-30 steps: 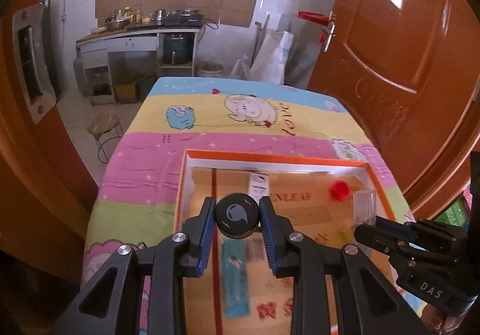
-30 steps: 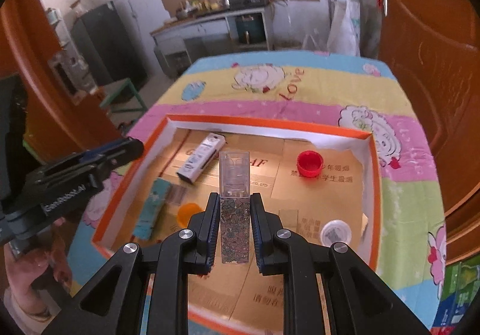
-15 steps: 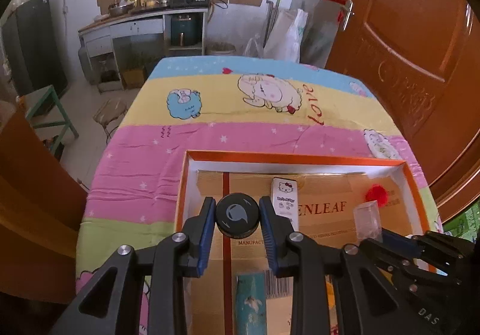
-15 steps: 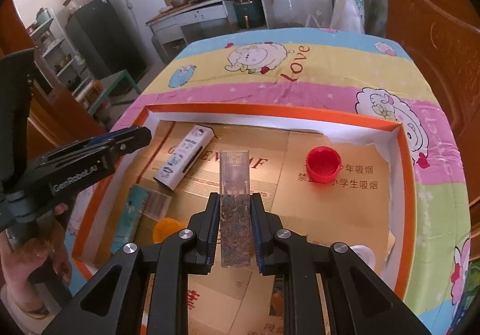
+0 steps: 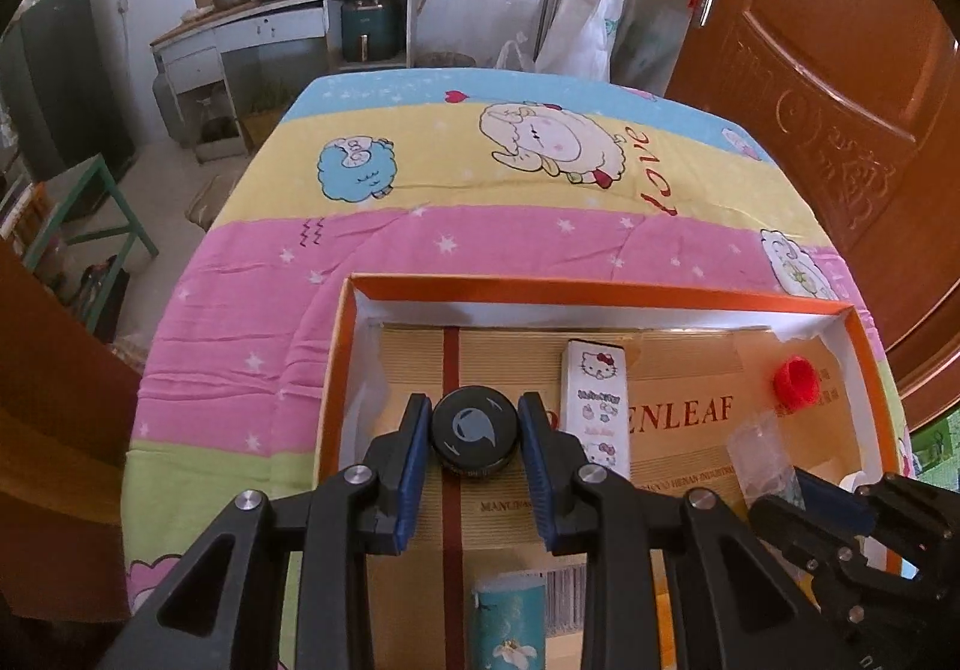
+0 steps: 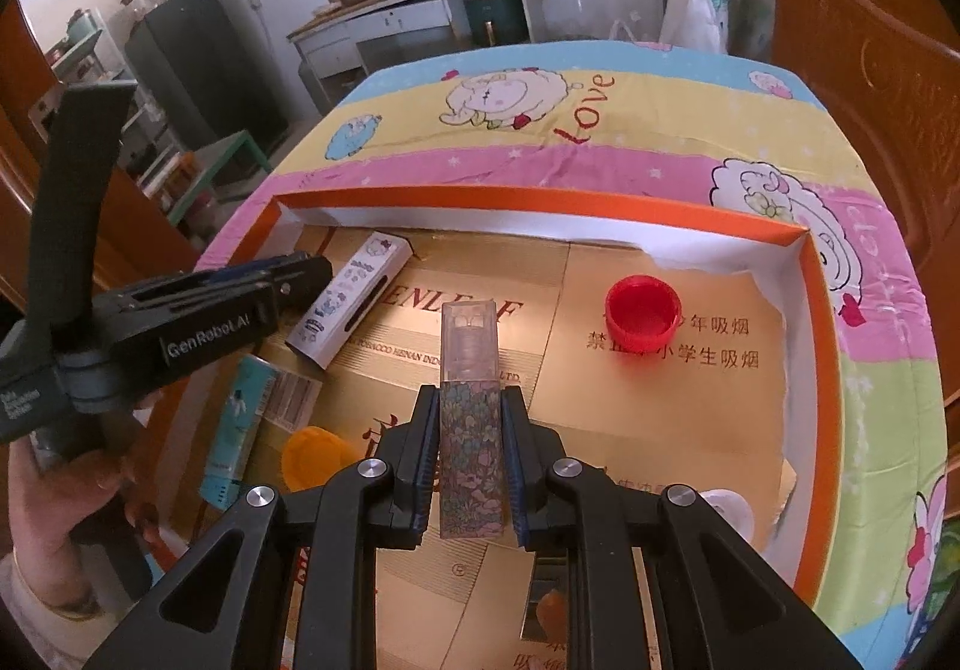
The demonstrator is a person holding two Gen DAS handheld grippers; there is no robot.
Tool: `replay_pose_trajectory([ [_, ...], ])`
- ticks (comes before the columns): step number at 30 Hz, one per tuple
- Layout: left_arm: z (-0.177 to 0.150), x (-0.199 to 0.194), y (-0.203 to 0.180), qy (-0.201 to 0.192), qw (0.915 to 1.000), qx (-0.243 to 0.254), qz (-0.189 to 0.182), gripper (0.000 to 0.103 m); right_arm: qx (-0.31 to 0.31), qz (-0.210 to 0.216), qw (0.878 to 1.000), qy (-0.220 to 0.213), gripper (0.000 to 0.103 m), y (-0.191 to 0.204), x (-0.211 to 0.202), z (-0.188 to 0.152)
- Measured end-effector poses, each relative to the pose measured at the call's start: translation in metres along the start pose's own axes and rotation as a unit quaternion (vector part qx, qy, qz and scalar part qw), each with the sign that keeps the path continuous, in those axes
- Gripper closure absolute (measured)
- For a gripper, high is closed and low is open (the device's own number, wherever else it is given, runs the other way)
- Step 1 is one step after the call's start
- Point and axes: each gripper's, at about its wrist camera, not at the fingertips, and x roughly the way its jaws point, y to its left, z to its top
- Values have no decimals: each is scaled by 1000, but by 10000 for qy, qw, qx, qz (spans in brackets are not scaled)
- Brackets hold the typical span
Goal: Organize rigid objects
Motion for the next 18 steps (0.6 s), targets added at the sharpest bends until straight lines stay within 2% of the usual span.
replay_pose_trajectory([
  [14, 1, 2, 2, -17, 10000, -15, -96, 71, -85, -92, 9999, -39, 83, 2, 4, 0],
  [18, 1, 1, 2, -35, 9999, -22, -110, 71, -96, -41, 9999, -49, 78, 2, 2, -1],
])
